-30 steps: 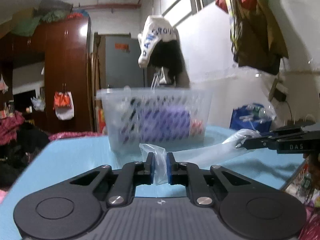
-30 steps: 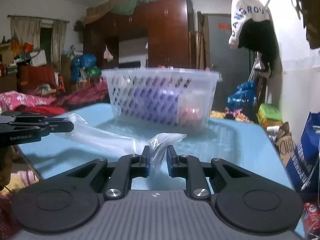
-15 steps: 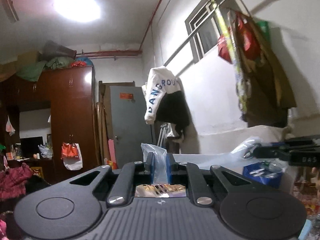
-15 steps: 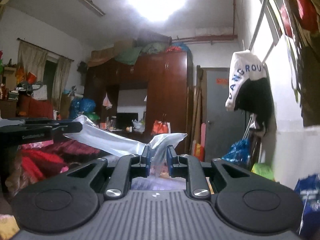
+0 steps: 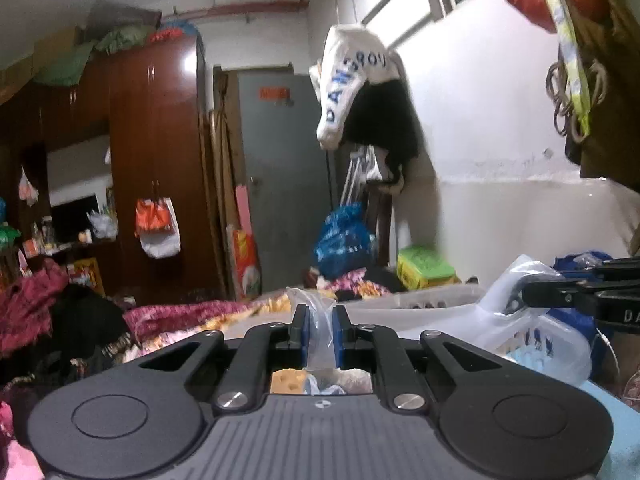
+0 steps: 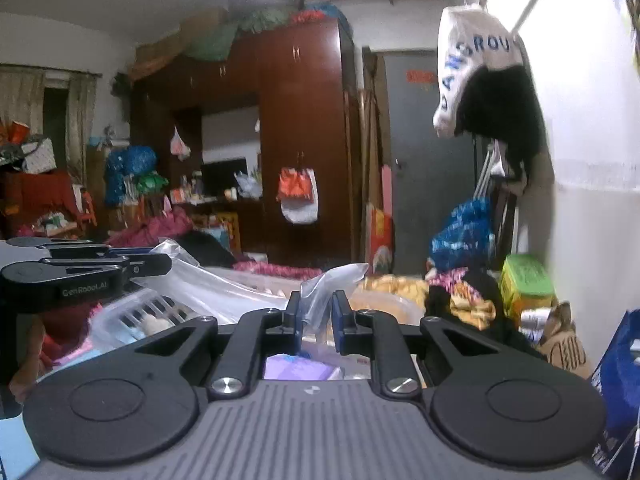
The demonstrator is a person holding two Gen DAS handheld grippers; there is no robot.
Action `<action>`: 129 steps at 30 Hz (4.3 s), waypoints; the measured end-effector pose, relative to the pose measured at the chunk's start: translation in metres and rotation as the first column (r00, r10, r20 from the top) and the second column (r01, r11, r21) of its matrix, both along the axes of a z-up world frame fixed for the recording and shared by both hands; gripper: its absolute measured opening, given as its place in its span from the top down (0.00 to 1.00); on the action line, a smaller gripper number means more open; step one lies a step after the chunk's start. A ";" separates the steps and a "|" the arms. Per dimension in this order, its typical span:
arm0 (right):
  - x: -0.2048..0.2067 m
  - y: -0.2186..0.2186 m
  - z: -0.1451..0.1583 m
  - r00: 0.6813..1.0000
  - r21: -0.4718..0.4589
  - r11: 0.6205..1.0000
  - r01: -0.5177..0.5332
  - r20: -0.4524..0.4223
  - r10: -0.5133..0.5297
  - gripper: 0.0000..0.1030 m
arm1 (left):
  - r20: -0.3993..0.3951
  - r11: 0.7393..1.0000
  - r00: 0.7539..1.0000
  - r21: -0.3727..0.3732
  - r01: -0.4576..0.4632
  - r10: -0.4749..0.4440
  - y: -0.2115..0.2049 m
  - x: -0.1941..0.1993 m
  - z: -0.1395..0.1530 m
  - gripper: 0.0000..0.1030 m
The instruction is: Organize objects
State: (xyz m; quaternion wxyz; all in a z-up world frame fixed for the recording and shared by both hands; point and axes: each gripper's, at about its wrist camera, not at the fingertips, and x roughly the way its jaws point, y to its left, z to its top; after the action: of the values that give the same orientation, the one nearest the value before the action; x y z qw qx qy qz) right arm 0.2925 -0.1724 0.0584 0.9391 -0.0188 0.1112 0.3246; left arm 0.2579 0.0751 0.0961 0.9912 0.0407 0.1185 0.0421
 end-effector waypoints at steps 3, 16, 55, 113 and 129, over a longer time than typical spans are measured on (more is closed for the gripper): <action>0.007 0.004 -0.008 1.000 -0.032 0.999 0.009 -0.025 -0.010 0.84 | -0.017 1.000 1.000 0.017 0.001 -0.001 -0.004 0.004 -0.005 0.86; 0.021 0.021 -0.017 0.982 -0.202 0.978 0.046 -0.171 -0.082 0.83 | -0.139 0.998 0.989 0.023 -0.051 0.054 -0.003 0.017 -0.007 0.81; -0.006 -0.005 0.019 0.990 -0.075 0.997 0.030 -0.135 -0.040 0.00 | -0.123 0.998 0.991 0.003 -0.058 0.058 -0.021 -0.046 0.031 0.07; -0.201 -0.066 -0.063 0.988 -0.019 0.989 0.149 -0.026 -0.150 0.00 | -0.005 0.998 0.999 -0.054 -0.033 0.033 -0.072 -0.224 -0.056 0.03; -0.210 -0.064 -0.057 0.990 -0.018 0.989 0.144 -0.002 -0.144 0.00 | 0.002 0.998 0.999 -0.041 -0.044 0.045 -0.076 -0.227 -0.053 0.03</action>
State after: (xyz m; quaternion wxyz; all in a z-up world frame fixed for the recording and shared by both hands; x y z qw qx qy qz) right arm 0.0825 -0.2364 0.0018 0.9597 -0.0185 0.1169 0.2548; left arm 0.0311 -0.0012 0.0430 0.9908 0.0179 0.1188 0.0618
